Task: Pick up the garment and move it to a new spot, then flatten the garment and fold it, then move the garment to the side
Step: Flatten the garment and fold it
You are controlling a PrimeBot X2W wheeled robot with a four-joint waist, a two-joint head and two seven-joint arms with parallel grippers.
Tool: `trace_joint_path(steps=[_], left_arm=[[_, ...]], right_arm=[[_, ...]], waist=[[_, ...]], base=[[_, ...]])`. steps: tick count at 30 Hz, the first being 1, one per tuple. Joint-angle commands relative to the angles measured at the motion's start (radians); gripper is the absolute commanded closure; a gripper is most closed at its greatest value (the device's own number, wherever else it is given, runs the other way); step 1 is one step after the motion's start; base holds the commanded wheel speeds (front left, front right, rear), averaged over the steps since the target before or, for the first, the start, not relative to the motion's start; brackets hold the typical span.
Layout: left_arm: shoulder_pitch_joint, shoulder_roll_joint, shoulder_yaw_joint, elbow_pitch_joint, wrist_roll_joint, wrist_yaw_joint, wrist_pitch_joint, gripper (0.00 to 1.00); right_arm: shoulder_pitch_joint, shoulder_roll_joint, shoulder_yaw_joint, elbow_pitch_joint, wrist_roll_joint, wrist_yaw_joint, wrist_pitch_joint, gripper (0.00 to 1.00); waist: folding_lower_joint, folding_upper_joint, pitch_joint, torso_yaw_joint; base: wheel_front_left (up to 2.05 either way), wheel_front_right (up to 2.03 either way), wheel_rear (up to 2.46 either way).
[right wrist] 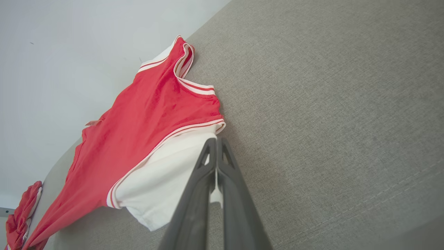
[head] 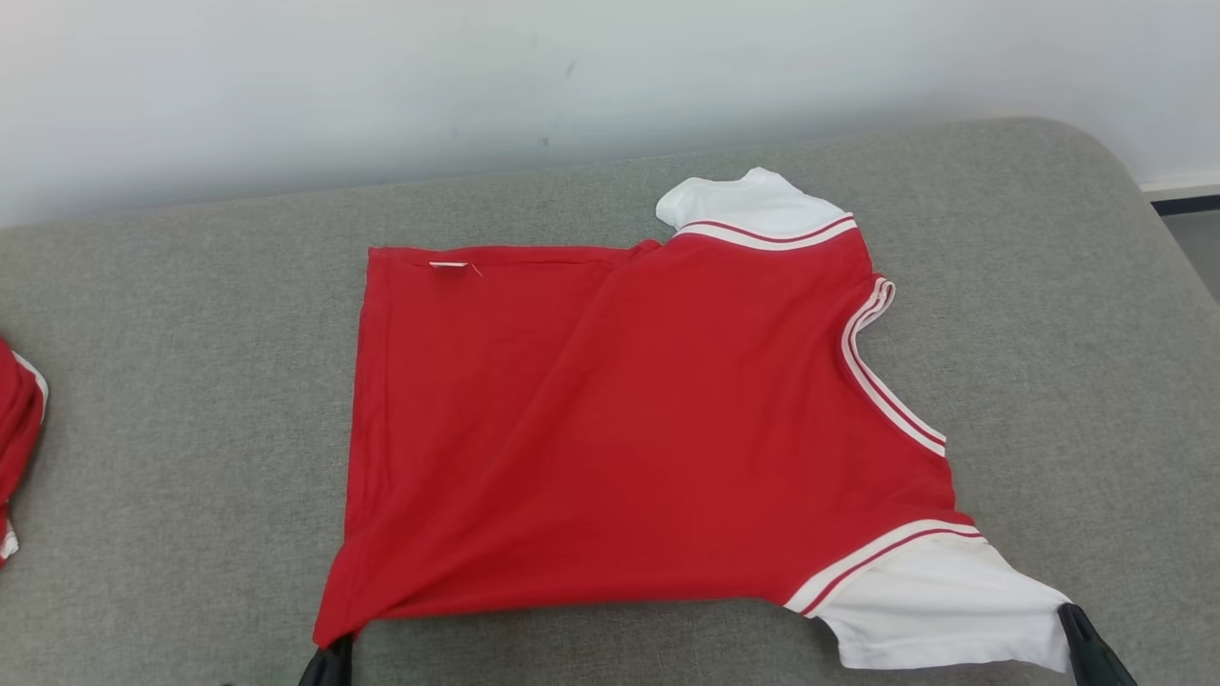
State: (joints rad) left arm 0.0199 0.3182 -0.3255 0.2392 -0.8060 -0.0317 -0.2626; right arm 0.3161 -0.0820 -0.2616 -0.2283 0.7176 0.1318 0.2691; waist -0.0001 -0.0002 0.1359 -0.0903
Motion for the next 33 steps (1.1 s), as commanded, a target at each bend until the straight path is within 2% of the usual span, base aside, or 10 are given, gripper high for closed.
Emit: trace_joint_path(steps=[1,5,10,17,23,33], left_arm=[[0.005,-0.004,0.001,0.0,0.011,-0.001,-0.003,1.0],[-0.011,-0.013,-0.001,-0.01,0.057,-0.01,-0.003,1.0],[-0.059,0.007,-0.028,0.002,0.124,-0.017,-0.002,1.0],[-0.183,0.036,-0.048,0.028,0.159,-0.037,0.036,1.0],[-0.315,0.042,-0.078,0.122,0.168,-0.064,0.084,1.0],[-0.485,0.031,-0.139,0.318,0.166,-0.09,0.093,1.0]], right_arm=[[0.008,0.006,-0.009,-0.003,0.009,-0.002,0.004,1.0],[-0.014,0.018,-0.03,0.005,0.018,-0.002,0.016,1.0],[-0.08,0.022,-0.029,0.021,0.015,-0.002,0.037,1.0],[-0.238,-0.006,-0.003,0.098,-0.026,-0.002,0.073,1.0],[-0.403,-0.045,0.021,0.264,-0.069,-0.002,0.086,1.0],[-0.656,-0.091,0.088,0.569,-0.098,-0.002,-0.019,1.0]], waist=[[0.0001,0.0002,-0.002,0.004],[0.0001,0.0002,-0.002,0.012],[0.0001,0.0002,-0.005,0.023],[0.0001,0.0002,0.015,0.025],[0.0001,0.0002,0.041,0.025],[0.0001,0.0002,0.077,0.021]], base=[[0.0,0.0,0.0],[0.0,0.0,0.0],[0.0,0.0,0.0],[0.0,0.0,0.0],[0.0,0.0,0.0],[0.0,0.0,0.0]])
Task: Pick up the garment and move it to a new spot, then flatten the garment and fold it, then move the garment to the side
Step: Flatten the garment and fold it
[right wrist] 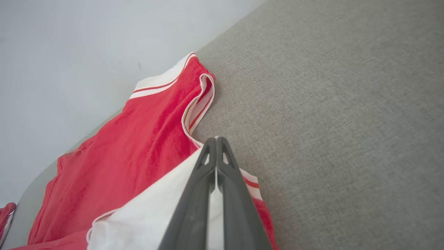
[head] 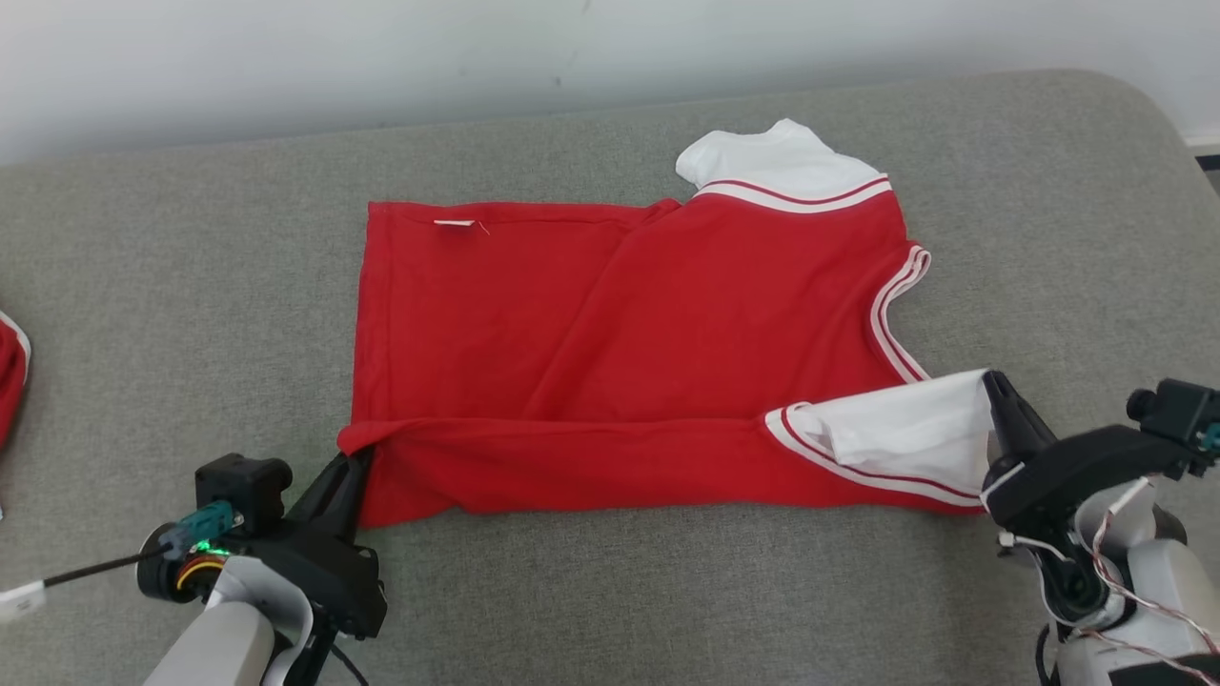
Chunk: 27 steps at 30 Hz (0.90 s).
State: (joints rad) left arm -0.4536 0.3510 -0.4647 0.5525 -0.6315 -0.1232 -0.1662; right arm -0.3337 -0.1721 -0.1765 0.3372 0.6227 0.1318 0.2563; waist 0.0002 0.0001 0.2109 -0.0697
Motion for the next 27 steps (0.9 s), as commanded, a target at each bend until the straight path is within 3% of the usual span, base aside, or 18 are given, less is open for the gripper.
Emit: trace_joint_path(steps=[1,2,3,4,10,18,27], left_arm=[[-0.022,-0.004,-0.008,0.022,-0.005,-0.001,-0.004,1.0],[-0.034,-0.006,-0.015,0.039,0.004,-0.002,-0.012,0.8],[-0.042,-0.011,-0.017,0.054,0.003,-0.002,-0.019,0.32],[-0.048,-0.016,-0.019,0.066,0.005,-0.003,-0.031,0.0],[0.003,-0.046,0.006,0.085,0.024,0.015,-0.093,0.0],[0.135,-0.065,0.065,-0.015,0.044,0.05,-0.099,0.0],[0.203,-0.075,0.121,-0.054,0.075,0.058,-0.099,0.0]], right_arm=[[-0.021,-0.004,0.008,0.03,-0.004,-0.002,-0.023,1.0],[-0.034,-0.008,0.014,0.051,-0.006,-0.002,-0.043,0.8],[-0.044,-0.011,0.025,0.067,-0.003,-0.002,-0.059,0.25],[-0.05,-0.013,0.036,0.082,0.004,-0.002,-0.076,0.0],[0.023,-0.055,0.09,0.082,0.054,-0.002,-0.214,0.0],[0.185,-0.093,0.119,-0.005,0.091,-0.002,-0.274,0.0],[0.272,-0.098,0.18,-0.042,-0.02,-0.002,-0.294,0.0]], waist=[[-0.0002,-0.0001,0.004,0.002],[-0.0002,-0.0001,0.004,0.004],[-0.0002,-0.0001,0.004,0.007],[-0.0002,-0.0001,0.003,0.008],[-0.0002,-0.0001,-0.029,0.007],[-0.0002,-0.0001,-0.046,0.006],[-0.0002,-0.0001,-0.032,-0.012]], base=[[0.0,0.0,0.0],[0.0,0.0,0.0],[0.0,0.0,0.0],[0.0,0.0,0.0],[0.0,0.0,0.0],[0.0,0.0,0.0],[0.0,0.0,0.0]])
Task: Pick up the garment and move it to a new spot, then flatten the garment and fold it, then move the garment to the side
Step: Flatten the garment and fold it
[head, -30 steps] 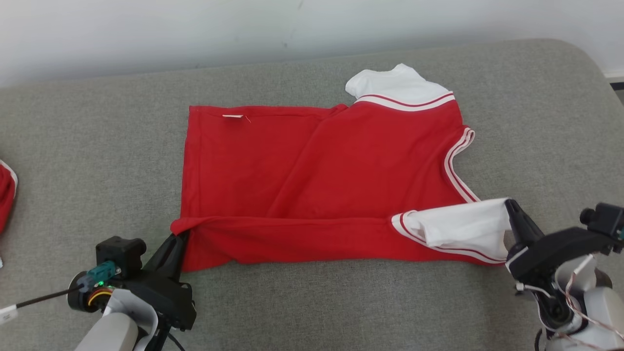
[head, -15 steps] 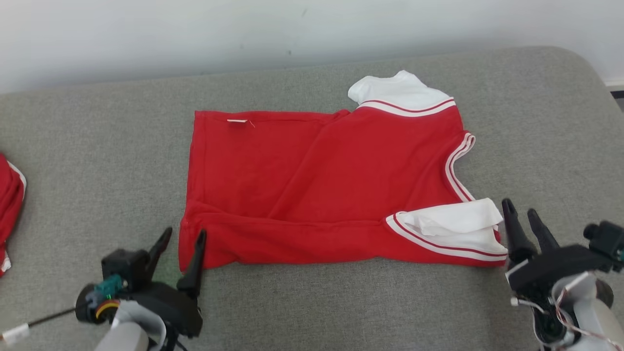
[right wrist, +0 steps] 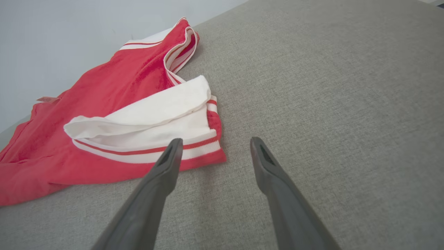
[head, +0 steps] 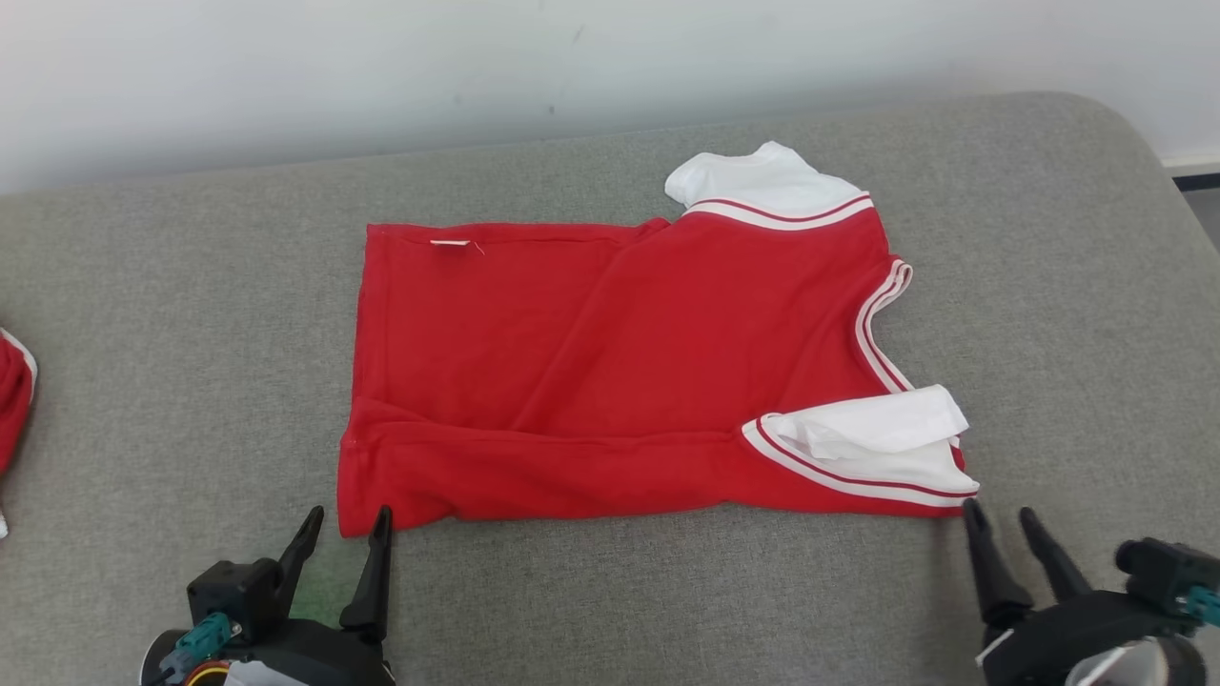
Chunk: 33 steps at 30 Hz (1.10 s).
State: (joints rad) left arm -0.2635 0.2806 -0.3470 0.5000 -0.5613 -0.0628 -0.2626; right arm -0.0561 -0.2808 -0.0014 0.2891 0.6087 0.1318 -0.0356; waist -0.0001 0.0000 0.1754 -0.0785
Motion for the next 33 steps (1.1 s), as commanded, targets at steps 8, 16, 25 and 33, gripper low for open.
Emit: trace_joint_path(steps=[8,16,25,33], left_arm=[[-0.042,-0.023,0.011,0.067,0.015,-0.019,-0.003,0.0],[-0.089,-0.061,0.023,0.176,-0.002,-0.041,-0.003,0.0],[-0.111,-0.084,0.021,0.23,-0.007,-0.064,-0.002,1.0],[-0.015,-0.094,0.049,0.14,0.007,-0.068,-0.003,1.0]], right_arm=[[-0.107,0.016,0.044,0.116,-0.049,-0.002,-0.025,0.0],[-0.187,0.022,0.076,0.267,-0.06,-0.002,-0.046,0.86],[-0.238,0.005,0.107,0.327,-0.011,-0.002,-0.119,1.0],[-0.158,-0.033,0.104,0.269,0.043,-0.002,-0.12,1.0]], waist=[[0.0001,0.0,0.016,0.002],[0.0001,0.0,0.021,0.014],[0.0001,0.0,0.001,0.013],[0.0001,0.0,-0.043,0.004]], base=[[0.0,0.0,0.0],[0.0,0.0,0.0],[0.0,0.0,0.0],[0.0,0.0,0.0]])
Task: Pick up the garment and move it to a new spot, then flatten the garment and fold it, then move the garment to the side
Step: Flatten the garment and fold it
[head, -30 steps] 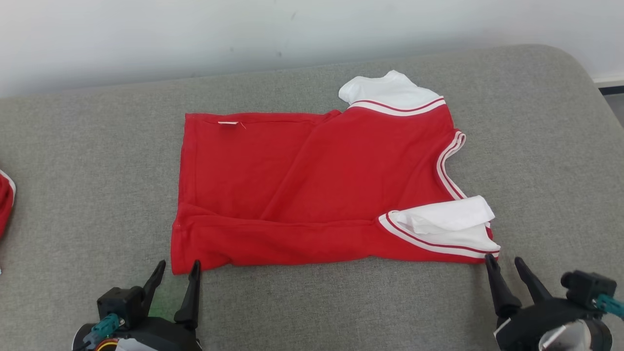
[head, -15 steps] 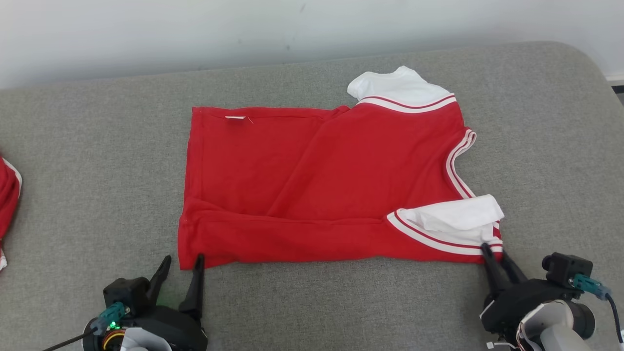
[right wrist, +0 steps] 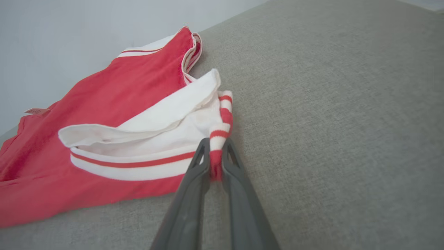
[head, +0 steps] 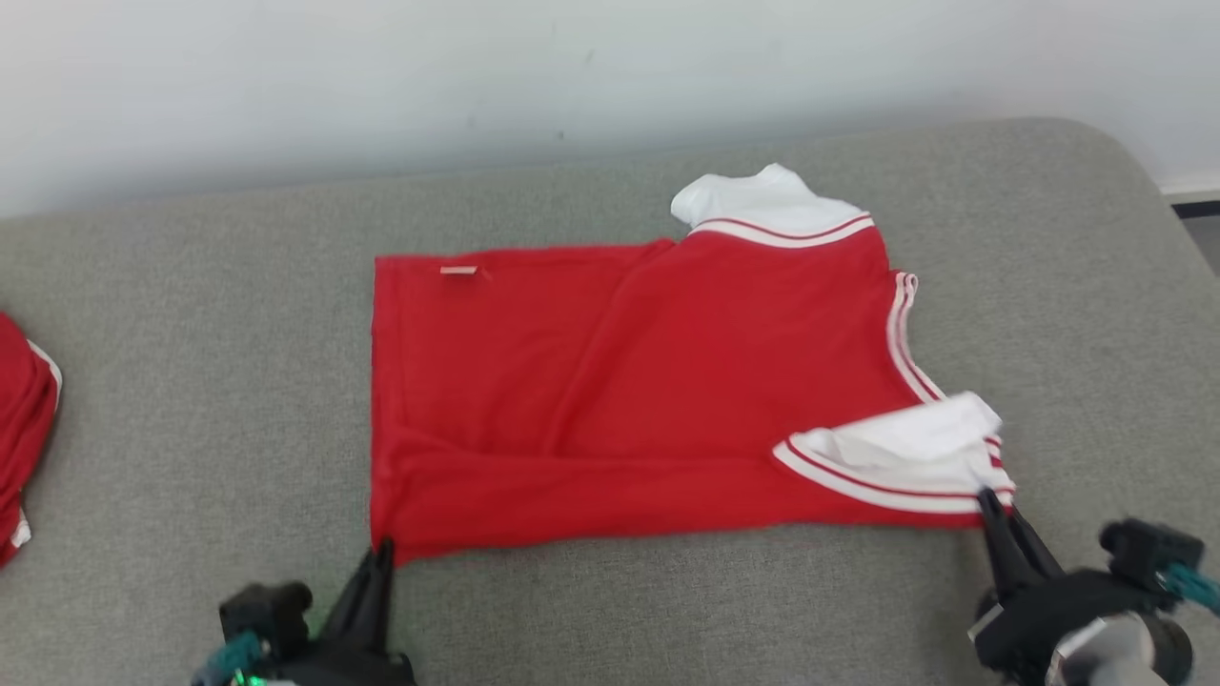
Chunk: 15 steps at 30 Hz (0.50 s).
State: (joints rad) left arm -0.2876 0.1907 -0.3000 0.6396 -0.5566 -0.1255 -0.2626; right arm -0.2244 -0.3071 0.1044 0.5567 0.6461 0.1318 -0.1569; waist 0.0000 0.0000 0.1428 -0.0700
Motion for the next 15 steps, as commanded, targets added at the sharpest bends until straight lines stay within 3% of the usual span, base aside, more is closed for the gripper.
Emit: trace_joint_path(steps=[1,7,15], left_arm=[[0.034,-0.007,0.007,-0.019,0.004,-0.004,-0.003,1.0],[0.184,-0.021,0.051,-0.131,0.02,0.012,-0.003,1.0],[0.271,-0.035,0.064,-0.176,0.024,0.02,-0.003,1.0]], right_arm=[[0.031,-0.011,-0.01,-0.013,0.015,-0.002,0.005,1.0],[0.17,-0.036,-0.084,-0.098,0.041,-0.002,0.035,1.0],[0.286,0.005,-0.181,-0.205,0.016,-0.002,0.131,1.0]], waist=[[0.0,0.0,-0.016,-0.005],[0.0,0.0,-0.032,0.001],[0.0,0.0,-0.033,0.013]], base=[[0.0,0.0,0.0],[0.0,0.0,0.0],[0.0,0.0,0.0]])
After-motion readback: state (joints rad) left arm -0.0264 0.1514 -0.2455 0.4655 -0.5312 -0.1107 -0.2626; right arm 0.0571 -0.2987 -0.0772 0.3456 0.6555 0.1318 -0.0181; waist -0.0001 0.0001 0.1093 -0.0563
